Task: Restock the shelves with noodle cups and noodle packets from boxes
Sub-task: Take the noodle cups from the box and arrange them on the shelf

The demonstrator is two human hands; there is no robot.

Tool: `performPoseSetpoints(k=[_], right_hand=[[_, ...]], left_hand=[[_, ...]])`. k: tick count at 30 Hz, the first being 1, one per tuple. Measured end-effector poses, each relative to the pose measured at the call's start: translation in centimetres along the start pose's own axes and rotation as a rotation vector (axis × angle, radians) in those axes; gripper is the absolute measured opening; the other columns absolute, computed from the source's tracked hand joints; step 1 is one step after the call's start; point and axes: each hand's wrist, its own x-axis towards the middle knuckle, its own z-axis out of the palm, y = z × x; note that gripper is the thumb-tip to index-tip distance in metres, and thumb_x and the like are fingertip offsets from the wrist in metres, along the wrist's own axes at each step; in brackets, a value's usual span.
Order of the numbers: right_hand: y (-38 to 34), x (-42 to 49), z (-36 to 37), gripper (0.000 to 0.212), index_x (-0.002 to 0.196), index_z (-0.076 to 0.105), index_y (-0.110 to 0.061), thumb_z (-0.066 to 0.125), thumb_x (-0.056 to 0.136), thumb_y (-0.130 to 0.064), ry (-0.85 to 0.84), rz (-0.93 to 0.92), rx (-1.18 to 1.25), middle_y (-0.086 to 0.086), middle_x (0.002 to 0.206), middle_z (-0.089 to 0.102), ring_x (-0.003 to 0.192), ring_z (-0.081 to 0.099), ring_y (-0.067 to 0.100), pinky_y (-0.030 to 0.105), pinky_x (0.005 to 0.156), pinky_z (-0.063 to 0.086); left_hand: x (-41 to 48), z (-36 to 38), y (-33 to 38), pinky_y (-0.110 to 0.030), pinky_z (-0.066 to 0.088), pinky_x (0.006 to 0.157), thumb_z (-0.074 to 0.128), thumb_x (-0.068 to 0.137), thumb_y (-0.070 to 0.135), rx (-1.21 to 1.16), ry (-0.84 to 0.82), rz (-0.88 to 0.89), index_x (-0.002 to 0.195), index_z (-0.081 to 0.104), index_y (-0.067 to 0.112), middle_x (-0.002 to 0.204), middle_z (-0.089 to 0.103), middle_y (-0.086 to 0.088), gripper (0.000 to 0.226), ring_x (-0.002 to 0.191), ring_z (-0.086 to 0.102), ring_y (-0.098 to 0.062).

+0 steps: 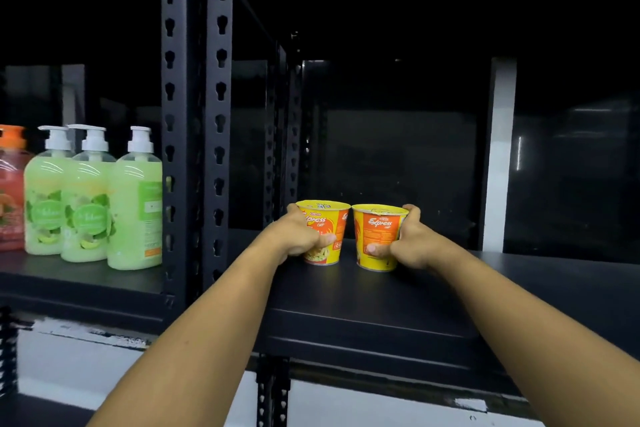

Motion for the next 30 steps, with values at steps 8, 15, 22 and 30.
performPoseSetpoints(k=[8, 15, 22, 30], right_hand=[[1.3, 2.4, 0.8, 0.136, 0.160, -0.014, -0.030, 0.090, 0.074, -0.045, 0.012, -0.078, 0.052, 0.002, 0.151, 0.047, 0.141, 0.043, 0.027, 0.050, 0.117, 0.037], [1.9, 2.5, 1.1, 0.092, 0.148, 0.037, -0.021, 0.081, 0.077, -0.058, 0.087, -0.127, -0.088, 0.001, 0.141, 0.058, 0.127, 0.056, 0.021, 0.039, 0.104, 0.048], [2.1, 2.1, 0.8, 0.092, 0.148, 0.033, -0.025, 0.087, 0.077, -0.046, 0.088, -0.141, -0.086, -0.002, 0.139, 0.058, 0.124, 0.057, 0.020, 0.037, 0.102, 0.049], [2.0, 1.7, 1.0, 0.088, 0.151, 0.031, -0.020, 0.081, 0.084, -0.046, 0.089, -0.141, -0.150, 0.002, 0.145, 0.055, 0.128, 0.055, 0.022, 0.038, 0.104, 0.049]], left_hand=[[2.5, 0.4, -1.3, -0.044, 0.050, 0.107, 0.087, 0.082, 0.036, -0.064, 0.032, 0.018, 0.140, 0.034, 0.018, 0.130, 0.062, -0.003, 0.080, 0.118, 0.061, -0.021], [2.7, 0.9, -1.9, -0.042, 0.049, 0.106, 0.084, 0.086, 0.033, -0.007, 0.016, 0.071, 0.145, 0.029, 0.021, 0.126, 0.062, 0.000, 0.082, 0.116, 0.060, -0.020], [2.6, 0.9, -1.8, -0.039, 0.049, 0.102, 0.082, 0.088, 0.031, 0.039, 0.048, 0.086, 0.140, 0.035, 0.022, 0.126, 0.062, 0.002, 0.070, 0.115, 0.060, -0.018], [2.5, 0.9, -1.9, -0.044, 0.047, 0.108, 0.078, 0.091, 0.038, 0.104, 0.038, 0.089, 0.145, 0.034, 0.021, 0.136, 0.060, 0.000, 0.072, 0.124, 0.058, -0.022]])
